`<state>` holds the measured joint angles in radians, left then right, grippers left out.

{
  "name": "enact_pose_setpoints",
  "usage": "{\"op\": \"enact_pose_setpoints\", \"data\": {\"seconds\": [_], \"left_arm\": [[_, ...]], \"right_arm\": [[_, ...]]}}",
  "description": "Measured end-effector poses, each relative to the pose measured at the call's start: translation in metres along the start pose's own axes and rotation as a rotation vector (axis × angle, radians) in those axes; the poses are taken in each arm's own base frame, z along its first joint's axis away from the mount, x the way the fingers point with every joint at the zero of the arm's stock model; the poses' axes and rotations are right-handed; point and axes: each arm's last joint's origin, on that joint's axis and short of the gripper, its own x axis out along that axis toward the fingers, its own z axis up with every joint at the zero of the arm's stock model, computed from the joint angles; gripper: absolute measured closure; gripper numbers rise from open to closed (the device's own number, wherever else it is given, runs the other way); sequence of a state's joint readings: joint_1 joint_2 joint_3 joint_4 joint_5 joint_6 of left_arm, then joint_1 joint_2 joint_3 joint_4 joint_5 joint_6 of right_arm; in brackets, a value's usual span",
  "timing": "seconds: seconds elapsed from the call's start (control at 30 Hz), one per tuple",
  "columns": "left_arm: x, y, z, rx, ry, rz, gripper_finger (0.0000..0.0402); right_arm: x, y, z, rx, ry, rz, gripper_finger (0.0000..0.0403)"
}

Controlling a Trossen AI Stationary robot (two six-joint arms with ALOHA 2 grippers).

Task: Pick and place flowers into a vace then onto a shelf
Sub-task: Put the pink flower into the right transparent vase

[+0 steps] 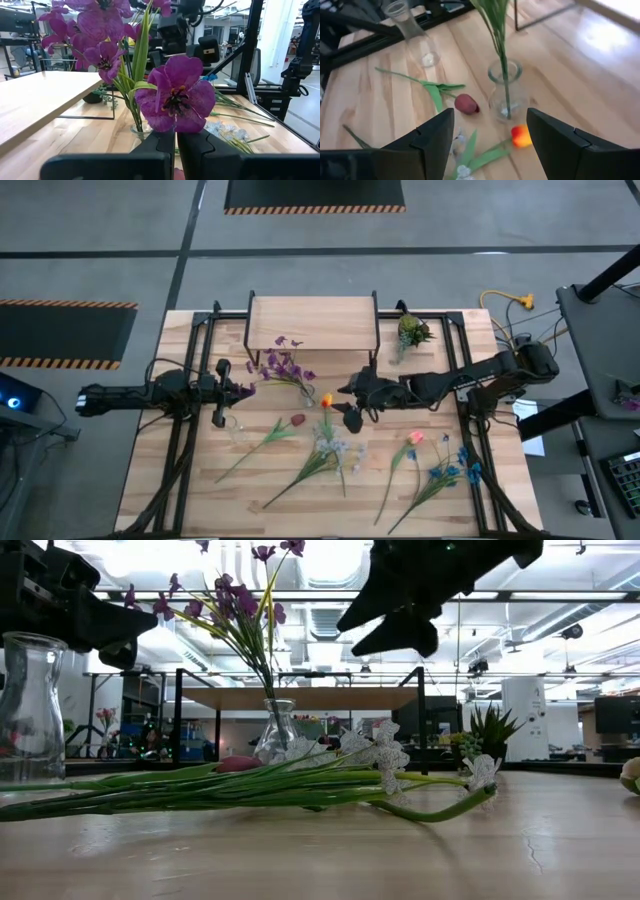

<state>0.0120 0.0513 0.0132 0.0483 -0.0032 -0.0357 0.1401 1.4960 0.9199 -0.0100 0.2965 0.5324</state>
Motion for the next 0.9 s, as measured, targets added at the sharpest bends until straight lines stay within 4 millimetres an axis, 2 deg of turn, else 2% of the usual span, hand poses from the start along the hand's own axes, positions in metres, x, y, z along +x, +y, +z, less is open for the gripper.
{"op": "enact_pose_setpoints", "data": {"seconds": [0.47,0.7,0.9], "left_arm": [[0.000,0.000,0.000,0.000,0.000,0.000,0.0402],[0.000,0.000,-0.001,0.000,0.009,0.000,0.0402],[0.000,0.000,-0.002,0.000,0.015,0.000,0.0402]], "right_arm": [[-0.009,0.015,-0.022,0.380,0.103,-0.046,0.0165],[-0.020,0.033,-0.039,0.569,0.121,-0.065,0.0165],[-0.035,0.056,-0.056,0.653,0.072,-0.058,0.0165]]}}
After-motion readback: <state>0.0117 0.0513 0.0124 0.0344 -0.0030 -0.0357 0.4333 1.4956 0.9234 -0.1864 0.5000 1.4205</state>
